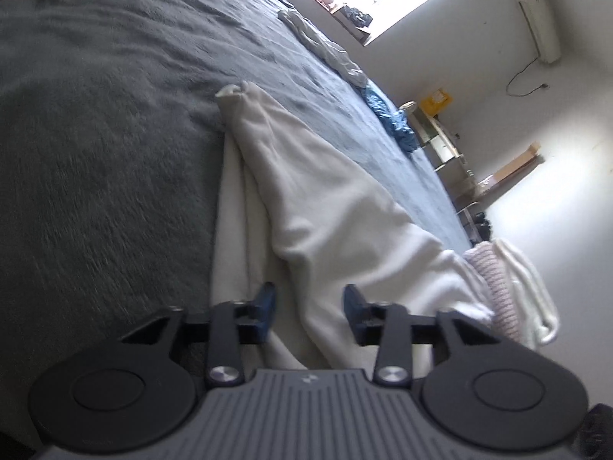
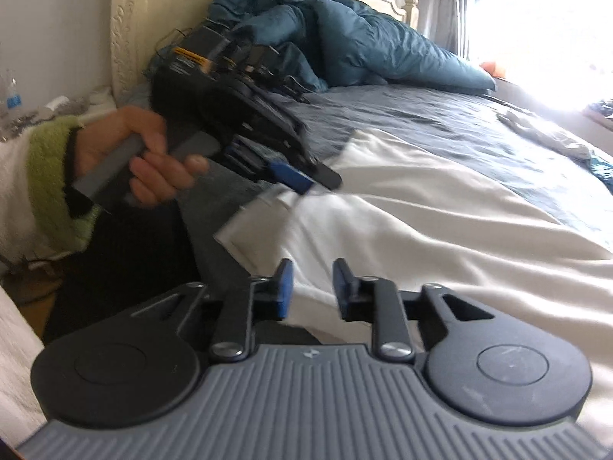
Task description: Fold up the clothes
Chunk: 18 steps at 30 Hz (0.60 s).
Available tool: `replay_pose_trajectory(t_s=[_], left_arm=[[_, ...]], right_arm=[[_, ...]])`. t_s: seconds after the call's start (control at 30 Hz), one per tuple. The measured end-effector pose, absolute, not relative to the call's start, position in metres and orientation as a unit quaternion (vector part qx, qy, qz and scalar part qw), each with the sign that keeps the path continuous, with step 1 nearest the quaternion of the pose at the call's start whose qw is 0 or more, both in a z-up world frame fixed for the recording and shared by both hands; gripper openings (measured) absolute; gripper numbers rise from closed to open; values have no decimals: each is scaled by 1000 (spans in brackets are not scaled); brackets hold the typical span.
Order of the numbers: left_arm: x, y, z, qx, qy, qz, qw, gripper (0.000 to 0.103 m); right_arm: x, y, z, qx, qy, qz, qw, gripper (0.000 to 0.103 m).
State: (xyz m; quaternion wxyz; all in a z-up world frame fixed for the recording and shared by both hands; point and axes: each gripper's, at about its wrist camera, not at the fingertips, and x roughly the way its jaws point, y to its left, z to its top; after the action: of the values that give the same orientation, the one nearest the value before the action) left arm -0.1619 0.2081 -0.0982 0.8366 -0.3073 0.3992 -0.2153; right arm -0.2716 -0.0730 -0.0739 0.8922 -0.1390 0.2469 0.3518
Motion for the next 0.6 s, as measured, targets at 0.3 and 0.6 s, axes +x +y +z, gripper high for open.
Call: replay_pose_trajectory(t_s=[0.3,0.6], left_arm=[[-164,192,-99,-304,410,-221,831,22],[-155,194,-102,-312,410,-218,828,24]], right_arm=[[-288,-47,-92,-251,206,356,876,49],[-289,-28,-100,-310,210,317,871,18]])
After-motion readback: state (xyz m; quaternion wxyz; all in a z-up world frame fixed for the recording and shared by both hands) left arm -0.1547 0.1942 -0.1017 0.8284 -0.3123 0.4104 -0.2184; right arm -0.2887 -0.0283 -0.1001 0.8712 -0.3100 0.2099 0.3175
